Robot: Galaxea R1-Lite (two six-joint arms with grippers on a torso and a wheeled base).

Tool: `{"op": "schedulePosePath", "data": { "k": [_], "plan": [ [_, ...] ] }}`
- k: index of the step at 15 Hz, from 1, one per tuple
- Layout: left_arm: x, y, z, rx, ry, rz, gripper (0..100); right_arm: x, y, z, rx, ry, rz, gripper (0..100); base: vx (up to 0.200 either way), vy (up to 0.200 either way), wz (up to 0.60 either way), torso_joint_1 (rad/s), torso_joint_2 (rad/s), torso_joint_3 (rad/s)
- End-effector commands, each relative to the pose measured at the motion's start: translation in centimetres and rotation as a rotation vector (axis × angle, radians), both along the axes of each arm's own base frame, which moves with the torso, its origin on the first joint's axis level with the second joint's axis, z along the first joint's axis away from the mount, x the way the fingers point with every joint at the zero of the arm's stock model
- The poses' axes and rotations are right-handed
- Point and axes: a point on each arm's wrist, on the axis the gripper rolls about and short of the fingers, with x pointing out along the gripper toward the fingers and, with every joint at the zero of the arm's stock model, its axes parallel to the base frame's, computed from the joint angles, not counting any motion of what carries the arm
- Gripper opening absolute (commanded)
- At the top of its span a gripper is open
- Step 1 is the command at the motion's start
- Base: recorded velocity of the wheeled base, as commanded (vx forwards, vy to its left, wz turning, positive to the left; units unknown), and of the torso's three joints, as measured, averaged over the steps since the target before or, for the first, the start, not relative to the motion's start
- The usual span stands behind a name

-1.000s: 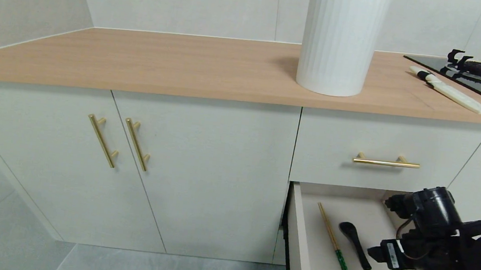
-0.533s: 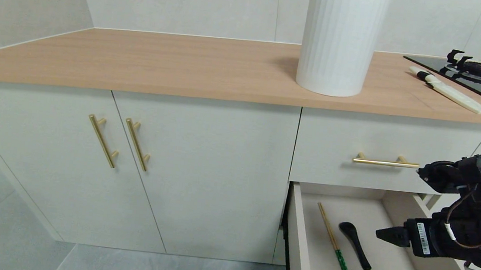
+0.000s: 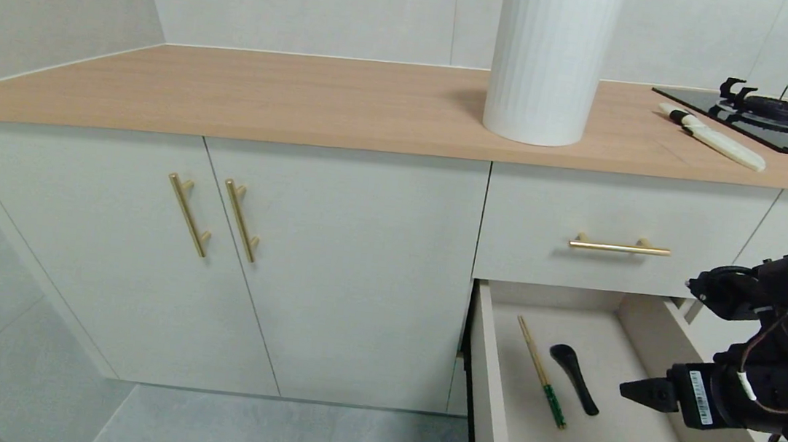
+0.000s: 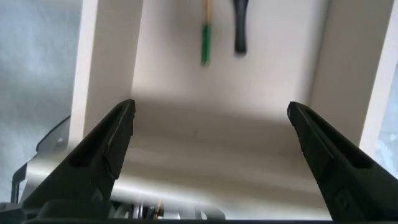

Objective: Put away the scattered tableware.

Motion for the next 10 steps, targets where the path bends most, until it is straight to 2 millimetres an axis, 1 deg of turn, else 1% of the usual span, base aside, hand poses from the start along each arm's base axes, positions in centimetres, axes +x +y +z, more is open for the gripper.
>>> {"op": "schedulePosePath", "data": {
  "k": [1,3,6,9,10],
  "plan": [
    [0.0,0.0,0.0,-0.001,0.000,0.000,100,-0.2,0.0,-0.1,-0.010,0.016,0.007,100,-0.200,0.000,0.00,0.007,0.00,-0.002],
    [0.0,0.0,0.0,-0.001,0.000,0.000,100,-0.6,0.2,-0.4,-0.037,0.055,0.032,100,-0.200,0.000,0.00,0.005,0.00,0.002],
    [0.0,0.0,0.0,-0.001,0.000,0.000,100,-0.6,0.3,-0.9,-0.060,0.095,0.044,100,0.000,0.000,0.00,0.000,0.00,0.000],
    [0.0,0.0,0.0,0.001,0.000,0.000,100,-1.1,0.7,-1.7,-0.099,0.182,0.072,100,0.000,0.000,0.00,0.000,0.00,0.000],
    [0.0,0.0,0.0,0.001,0.000,0.000,100,-1.3,1.0,-2.2,-0.129,0.247,0.092,100,0.000,0.000,0.00,0.000,0.00,0.000]
  ]
}}
